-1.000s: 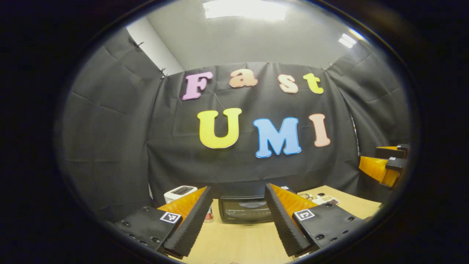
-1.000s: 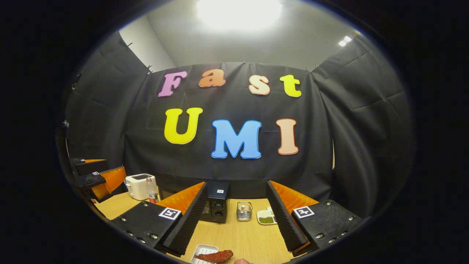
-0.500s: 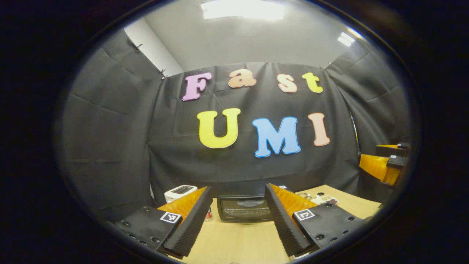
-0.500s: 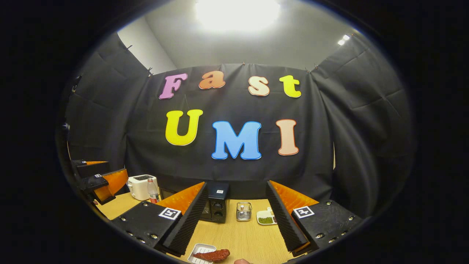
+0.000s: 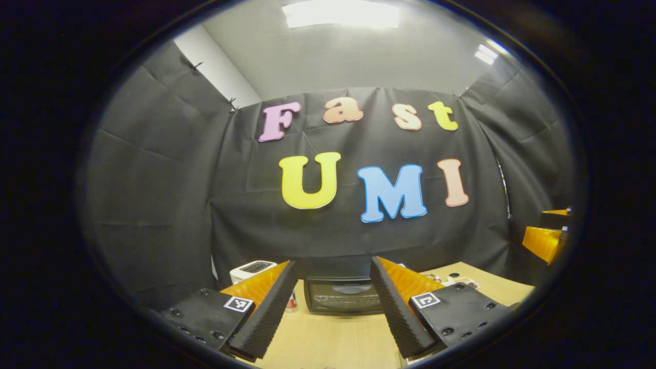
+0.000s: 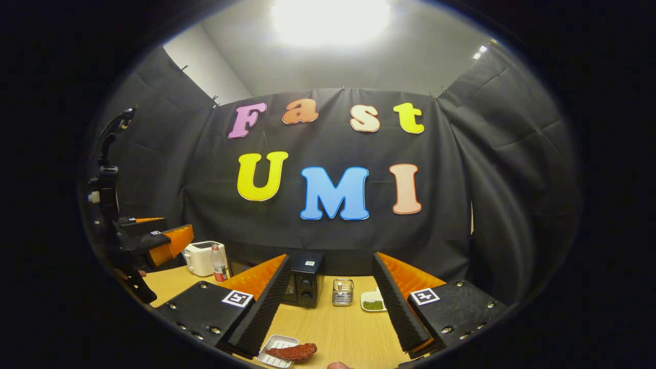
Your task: Open the electric oven with the left hand, put the food in, and close the electric oven.
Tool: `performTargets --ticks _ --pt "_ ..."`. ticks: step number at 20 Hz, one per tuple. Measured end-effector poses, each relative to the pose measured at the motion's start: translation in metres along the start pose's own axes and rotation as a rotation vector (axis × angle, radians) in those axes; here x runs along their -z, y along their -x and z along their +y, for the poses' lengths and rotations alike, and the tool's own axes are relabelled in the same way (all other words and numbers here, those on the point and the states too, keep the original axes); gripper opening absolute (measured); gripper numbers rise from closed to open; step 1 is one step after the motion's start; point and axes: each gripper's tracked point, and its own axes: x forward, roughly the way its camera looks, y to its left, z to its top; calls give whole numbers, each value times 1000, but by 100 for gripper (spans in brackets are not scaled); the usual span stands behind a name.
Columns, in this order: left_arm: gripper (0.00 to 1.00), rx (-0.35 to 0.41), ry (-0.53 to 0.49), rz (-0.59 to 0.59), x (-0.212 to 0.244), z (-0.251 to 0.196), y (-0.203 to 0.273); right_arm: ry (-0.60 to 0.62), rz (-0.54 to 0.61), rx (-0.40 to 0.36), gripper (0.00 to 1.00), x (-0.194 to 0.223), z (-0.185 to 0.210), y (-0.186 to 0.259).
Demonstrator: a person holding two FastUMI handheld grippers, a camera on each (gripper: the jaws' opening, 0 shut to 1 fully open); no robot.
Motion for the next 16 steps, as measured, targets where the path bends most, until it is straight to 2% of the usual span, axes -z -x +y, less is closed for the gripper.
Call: performTargets --ticks 4,5,6,11,16 --pt "100 20 7 -6 4 3 -38 2 -1 40 96 1 -3 -10" --pt "96 30 10 -3 6 1 -50 -1 -1 49 96 1 -3 -13" --pt "100 40 14 -2 10 1 -62 1 -5 58 96 0 -1 -17" --pt "100 101 24 35 42 -6 -119 10 1 132 96 0 -2 -34" --pt "93 157 20 78 79 -23 -170 25 29 194 96 11 0 -46"
